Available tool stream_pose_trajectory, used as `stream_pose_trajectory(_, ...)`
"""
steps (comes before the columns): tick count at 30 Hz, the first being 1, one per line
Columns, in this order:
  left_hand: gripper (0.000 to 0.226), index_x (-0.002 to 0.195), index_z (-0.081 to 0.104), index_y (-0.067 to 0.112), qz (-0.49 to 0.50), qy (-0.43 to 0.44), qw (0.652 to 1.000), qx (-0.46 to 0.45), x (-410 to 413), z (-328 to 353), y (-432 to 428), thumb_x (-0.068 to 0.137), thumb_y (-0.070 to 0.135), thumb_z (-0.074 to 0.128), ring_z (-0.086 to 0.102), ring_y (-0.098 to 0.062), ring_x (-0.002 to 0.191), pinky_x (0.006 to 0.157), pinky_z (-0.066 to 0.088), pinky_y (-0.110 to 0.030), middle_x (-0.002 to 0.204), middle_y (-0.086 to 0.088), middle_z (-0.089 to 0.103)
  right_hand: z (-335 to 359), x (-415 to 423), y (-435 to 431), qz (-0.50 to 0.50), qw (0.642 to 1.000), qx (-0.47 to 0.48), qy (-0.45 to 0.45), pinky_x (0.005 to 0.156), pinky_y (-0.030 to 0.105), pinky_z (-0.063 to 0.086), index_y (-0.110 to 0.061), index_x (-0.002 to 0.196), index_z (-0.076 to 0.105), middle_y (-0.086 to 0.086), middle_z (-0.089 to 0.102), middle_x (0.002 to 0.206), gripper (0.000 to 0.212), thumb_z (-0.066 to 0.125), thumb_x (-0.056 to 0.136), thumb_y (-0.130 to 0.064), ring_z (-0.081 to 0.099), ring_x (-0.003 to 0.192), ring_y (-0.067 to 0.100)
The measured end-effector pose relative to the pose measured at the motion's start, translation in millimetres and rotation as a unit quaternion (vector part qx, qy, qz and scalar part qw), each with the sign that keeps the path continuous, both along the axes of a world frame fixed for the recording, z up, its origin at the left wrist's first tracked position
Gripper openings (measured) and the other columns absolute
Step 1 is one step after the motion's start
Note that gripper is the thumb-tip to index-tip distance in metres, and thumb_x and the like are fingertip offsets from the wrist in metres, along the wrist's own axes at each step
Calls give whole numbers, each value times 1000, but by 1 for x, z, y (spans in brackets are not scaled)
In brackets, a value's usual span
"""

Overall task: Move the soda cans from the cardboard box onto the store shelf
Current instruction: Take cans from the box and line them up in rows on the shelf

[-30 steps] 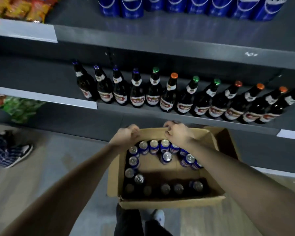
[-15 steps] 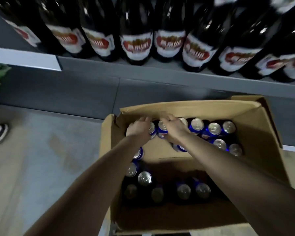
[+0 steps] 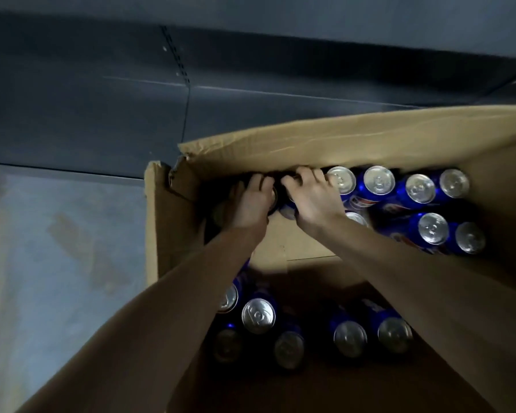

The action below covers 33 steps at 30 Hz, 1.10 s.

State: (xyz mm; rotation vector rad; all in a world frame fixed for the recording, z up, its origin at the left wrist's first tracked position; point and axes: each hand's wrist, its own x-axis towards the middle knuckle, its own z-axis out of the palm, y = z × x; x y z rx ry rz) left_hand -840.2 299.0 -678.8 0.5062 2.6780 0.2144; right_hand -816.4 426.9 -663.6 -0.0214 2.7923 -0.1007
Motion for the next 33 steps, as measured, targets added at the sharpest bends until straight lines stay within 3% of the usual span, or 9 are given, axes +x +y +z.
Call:
stream_pose_trajectory(5, 71, 139, 36, 17, -11, -19, 999, 43, 15, 42, -8, 78, 6, 69, 40, -32, 123, 103, 39, -40, 142, -4, 36, 53, 17, 0, 21, 999, -27, -21, 103, 47, 35, -16, 138, 40, 13, 37, 139, 55, 59, 86, -13, 34, 126, 35)
stream_pose_trajectory(8, 73, 140, 34, 18, -7, -42, 998, 49, 22, 88, -12, 77, 6, 70, 38, -31, 125, 98, 45, -41, 141, -2, 35, 101, 29, 0, 33, 998, -41, -41, 94, 41, 41, -13, 135, 40, 15, 36, 135, 50, 57, 88, -12, 36, 124, 36)
stream_pose_trajectory(17, 52, 129, 43, 17, -18, -13, 997, 67, 43, 320, -14, 82, 27, 62, 50, -32, 118, 94, 44, -41, 131, -3, 44, 333, 45, 10, 106, 993, -25, -52, 85, 37, 44, -15, 133, 38, 13, 37, 130, 57, 59, 81, -5, 37, 122, 34)
stream_pose_trajectory(22, 81, 137, 39, 17, -46, 49, 995, 73, 37, 468, -28, 68, 20, 81, 52, -23, 120, 101, 45, -34, 135, -3, 45, 481, 39, 18, 126, 991, -19, 36, 88, 38, 47, -15, 131, 42, 14, 42, 127, 57, 65, 79, -10, 41, 118, 34)
stream_pose_trajectory(27, 81, 135, 43, 18, -105, 129, 985, 54, 25, 614, -39, 65, 22, 83, 51, -18, 118, 99, 43, -27, 130, 1, 49, 613, 35, 13, 142, 980, -35, 135, 99, 38, 43, -22, 137, 39, 10, 40, 134, 66, 68, 78, -14, 38, 120, 30)
stream_pose_trajectory(33, 83, 134, 45, 17, -117, 229, 965, 48, -6, 724, -50, 63, 26, 85, 51, -17, 119, 98, 45, -30, 131, 1, 52, 710, 14, 8, 138, 964, -31, 226, 96, 37, 46, -23, 139, 35, 7, 41, 134, 70, 72, 80, -21, 38, 121, 28)
